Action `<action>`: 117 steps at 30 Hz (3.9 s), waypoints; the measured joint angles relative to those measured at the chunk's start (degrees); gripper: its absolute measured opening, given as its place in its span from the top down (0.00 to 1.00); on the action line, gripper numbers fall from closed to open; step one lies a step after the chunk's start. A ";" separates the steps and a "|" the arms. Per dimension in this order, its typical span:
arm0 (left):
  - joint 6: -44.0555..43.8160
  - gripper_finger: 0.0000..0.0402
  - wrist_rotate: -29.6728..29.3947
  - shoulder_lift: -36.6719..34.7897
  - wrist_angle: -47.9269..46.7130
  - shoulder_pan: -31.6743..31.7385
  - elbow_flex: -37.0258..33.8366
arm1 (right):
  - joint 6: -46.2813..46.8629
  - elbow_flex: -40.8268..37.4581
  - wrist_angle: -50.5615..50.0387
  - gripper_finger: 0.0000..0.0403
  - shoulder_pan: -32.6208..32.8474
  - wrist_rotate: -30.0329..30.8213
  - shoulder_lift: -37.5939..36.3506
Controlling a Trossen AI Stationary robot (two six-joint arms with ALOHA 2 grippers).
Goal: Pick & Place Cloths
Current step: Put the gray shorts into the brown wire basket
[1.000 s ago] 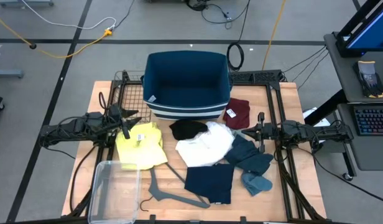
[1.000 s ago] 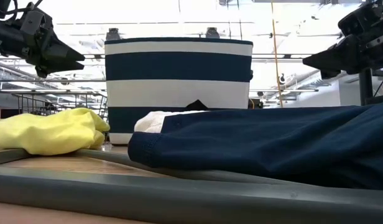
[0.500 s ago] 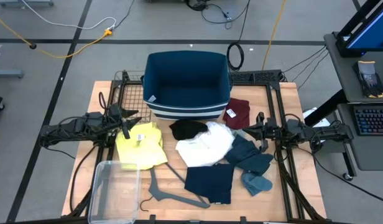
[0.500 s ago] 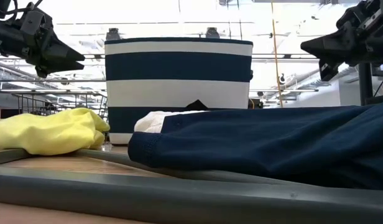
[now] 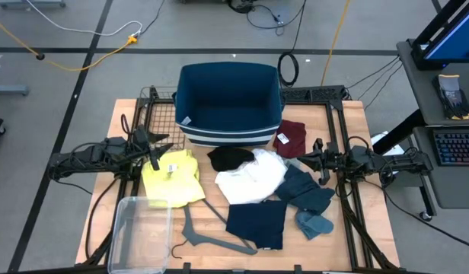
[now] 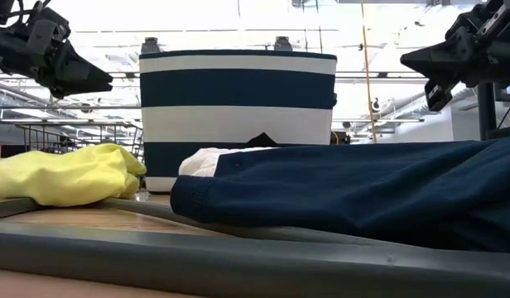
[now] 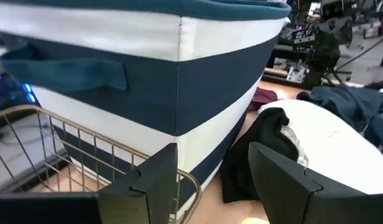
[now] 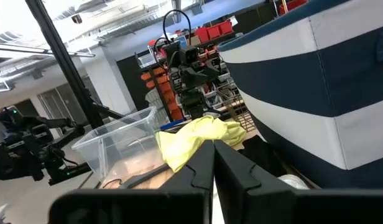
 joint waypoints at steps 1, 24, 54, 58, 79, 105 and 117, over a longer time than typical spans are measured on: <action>0.91 0.50 -0.01 0.00 0.29 0.02 -0.02 | -0.29 0.00 0.36 0.99 0.00 0.00 0.00; -0.12 0.50 2.89 0.00 13.09 0.02 -0.02 | -0.32 0.00 9.40 0.99 0.00 1.91 0.00; -15.57 0.50 4.95 -0.01 5.90 0.02 -0.02 | -6.64 40.12 -39.25 1.00 1.55 -19.52 45.77; -15.50 0.50 4.95 0.00 5.94 0.02 -0.02 | -8.33 42.89 -46.08 1.00 2.85 -19.32 49.79; -15.00 0.50 4.92 -0.02 6.00 0.02 -0.02 | -0.51 43.19 -62.38 0.99 2.91 -17.32 56.41; -13.27 0.50 4.90 0.00 6.00 0.02 -0.02 | 6.19 33.05 -59.32 0.46 2.89 -19.58 56.39; -13.28 0.50 4.90 -0.01 6.60 0.02 -0.02 | 18.67 21.27 -49.45 0.61 2.89 -19.41 56.27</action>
